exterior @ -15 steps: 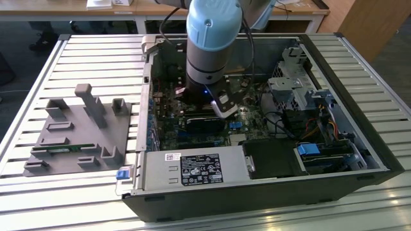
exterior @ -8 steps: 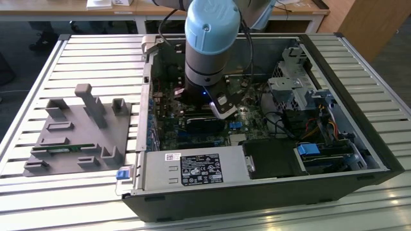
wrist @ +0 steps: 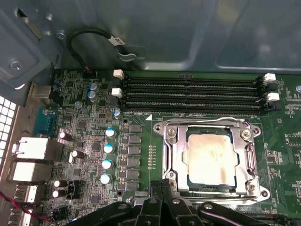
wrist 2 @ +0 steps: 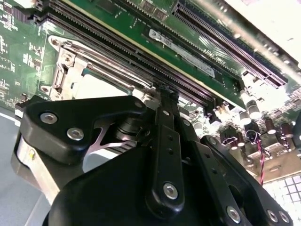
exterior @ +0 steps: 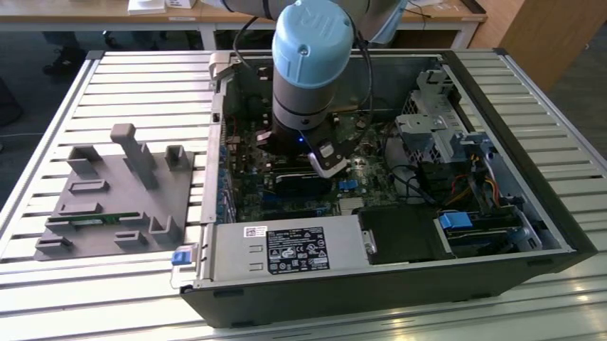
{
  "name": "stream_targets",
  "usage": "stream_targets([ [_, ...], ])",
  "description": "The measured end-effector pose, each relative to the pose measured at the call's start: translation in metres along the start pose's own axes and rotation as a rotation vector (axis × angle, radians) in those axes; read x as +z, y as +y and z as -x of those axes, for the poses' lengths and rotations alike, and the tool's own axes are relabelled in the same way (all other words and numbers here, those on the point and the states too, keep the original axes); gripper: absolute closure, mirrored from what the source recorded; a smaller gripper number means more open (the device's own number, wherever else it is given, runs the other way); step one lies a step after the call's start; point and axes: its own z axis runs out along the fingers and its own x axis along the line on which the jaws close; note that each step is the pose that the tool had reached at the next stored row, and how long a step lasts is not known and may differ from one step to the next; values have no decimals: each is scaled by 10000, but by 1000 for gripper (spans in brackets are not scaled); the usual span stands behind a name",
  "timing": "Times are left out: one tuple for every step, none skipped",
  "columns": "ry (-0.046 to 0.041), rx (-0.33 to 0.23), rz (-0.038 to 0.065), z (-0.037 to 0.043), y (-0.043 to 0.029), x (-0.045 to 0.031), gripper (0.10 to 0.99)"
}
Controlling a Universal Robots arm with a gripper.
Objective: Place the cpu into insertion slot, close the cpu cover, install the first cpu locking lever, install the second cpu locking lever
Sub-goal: 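Install the second cpu locking lever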
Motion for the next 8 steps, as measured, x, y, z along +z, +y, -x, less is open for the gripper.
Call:
stream_targets([
  [-1,0,15,-1,0,0,980],
  [-1,0,20,-1,0,1,980],
  [-2,0,24,-1,1,0,980],
  [-3,0,26,-1,1,-2,980],
  [-2,-1,25,-1,2,-5,980],
  [-1,0,23,-1,4,-10,980],
  [-1,0,22,-1,6,-16,980],
  [-2,-1,26,-1,9,-24,980],
])
